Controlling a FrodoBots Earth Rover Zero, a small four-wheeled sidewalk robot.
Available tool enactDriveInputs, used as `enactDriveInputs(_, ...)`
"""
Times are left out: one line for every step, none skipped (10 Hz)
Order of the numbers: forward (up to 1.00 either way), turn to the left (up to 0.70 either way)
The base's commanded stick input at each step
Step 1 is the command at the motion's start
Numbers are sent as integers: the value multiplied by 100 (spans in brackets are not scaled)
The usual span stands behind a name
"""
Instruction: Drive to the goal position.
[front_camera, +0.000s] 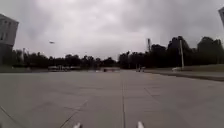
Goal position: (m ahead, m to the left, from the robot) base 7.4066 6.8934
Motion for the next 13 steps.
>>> enactDriveInputs(70,0)
enactDriveInputs(70,0)
enactDriveInputs(70,0)
enactDriveInputs(70,0)
enactDriveInputs(70,0)
enactDriveInputs(70,0)
enactDriveInputs(70,0)
enactDriveInputs(70,0)
enactDriveInputs(70,0)
enactDriveInputs(70,0)
enactDriveInputs(70,0)
enactDriveInputs(70,0)
enactDriveInputs(70,0)
